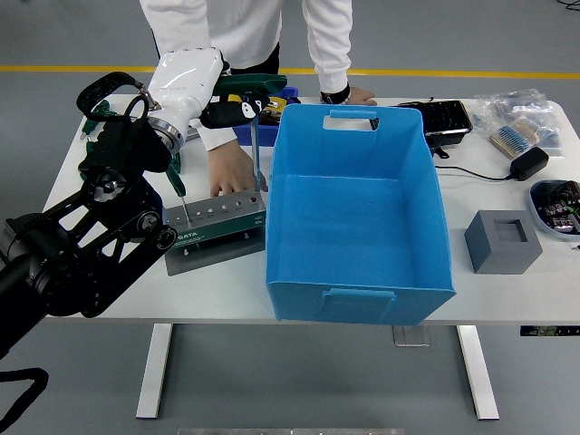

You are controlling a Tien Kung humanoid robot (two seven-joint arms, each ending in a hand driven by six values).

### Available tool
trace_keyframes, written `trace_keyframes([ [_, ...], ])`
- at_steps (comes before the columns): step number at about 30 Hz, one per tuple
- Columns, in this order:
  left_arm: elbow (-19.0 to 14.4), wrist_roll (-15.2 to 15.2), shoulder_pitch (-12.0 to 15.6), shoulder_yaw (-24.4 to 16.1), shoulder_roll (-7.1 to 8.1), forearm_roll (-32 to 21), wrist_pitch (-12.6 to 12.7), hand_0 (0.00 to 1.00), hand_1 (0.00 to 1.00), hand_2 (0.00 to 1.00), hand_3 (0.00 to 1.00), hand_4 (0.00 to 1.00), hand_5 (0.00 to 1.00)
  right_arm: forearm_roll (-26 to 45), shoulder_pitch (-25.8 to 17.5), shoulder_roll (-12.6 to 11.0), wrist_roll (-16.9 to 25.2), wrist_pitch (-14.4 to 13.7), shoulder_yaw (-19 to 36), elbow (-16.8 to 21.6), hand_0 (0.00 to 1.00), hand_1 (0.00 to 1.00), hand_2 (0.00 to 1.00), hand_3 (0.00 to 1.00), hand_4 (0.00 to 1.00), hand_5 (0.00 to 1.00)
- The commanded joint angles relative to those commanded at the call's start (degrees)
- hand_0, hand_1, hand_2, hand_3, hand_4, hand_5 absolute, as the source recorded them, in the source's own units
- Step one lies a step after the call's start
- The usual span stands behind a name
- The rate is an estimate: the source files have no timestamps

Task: Lift tool from toolbox,place it in box,lift tool from toolbox,place it in box

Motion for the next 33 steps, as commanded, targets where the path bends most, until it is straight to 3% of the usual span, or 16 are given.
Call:
trace_keyframes([
  [10,-4.22,0.73,-3.06,-1.25,0.80,-0.73,-1.18,0.051,0.002,0.053,0.123,0.796,0.678,-0.19,-0.01,0.01,-0.15,0.04,0.10,0.00,0.703,0.679,0.738,0.625,0.884,0.777],
  [14,-5.79,0.42,-4.58,-1.58,-0.05,-3.24,-0.05,0.051,0.002,0.053,0.123,0.796,0.678,-0.66,-0.04,-0.03,-0.25,0.03,0.29,0.01,0.703,0.679,0.738,0.625,0.884,0.777],
  [19,-4.35,-0.54,-7.38,0.98,-1.87,-9.80,0.38,0.050,0.002,0.053,0.124,0.794,0.676,-0.78,-0.07,-0.08,-0.23,0.06,0.33,-0.01,0.705,0.679,0.738,0.625,0.883,0.777],
  [24,-2.72,-1.85,-9.84,6.60,-3.45,-13.94,1.86,0.053,0.002,0.053,0.126,0.794,0.676,-0.71,-0.04,-0.21,-0.13,0.11,0.32,-0.01,0.703,0.678,0.738,0.625,0.883,0.777],
  [30,0.68,-3.37,-12.88,18.11,-4.63,-18.13,3.37,0.052,0.002,0.053,0.125,0.794,0.676,-0.41,0.10,-0.49,0.01,0.19,0.10,-0.02,0.704,0.678,0.738,0.625,0.883,0.778],
  [33,3.04,-4.59,-13.19,22.23,-6.04,-19.16,4.80,0.053,0.002,0.052,0.126,0.793,0.676,-0.47,0.24,-0.62,0.01,0.20,0.08,0.02,0.704,0.678,0.735,0.625,0.884,0.776],
])
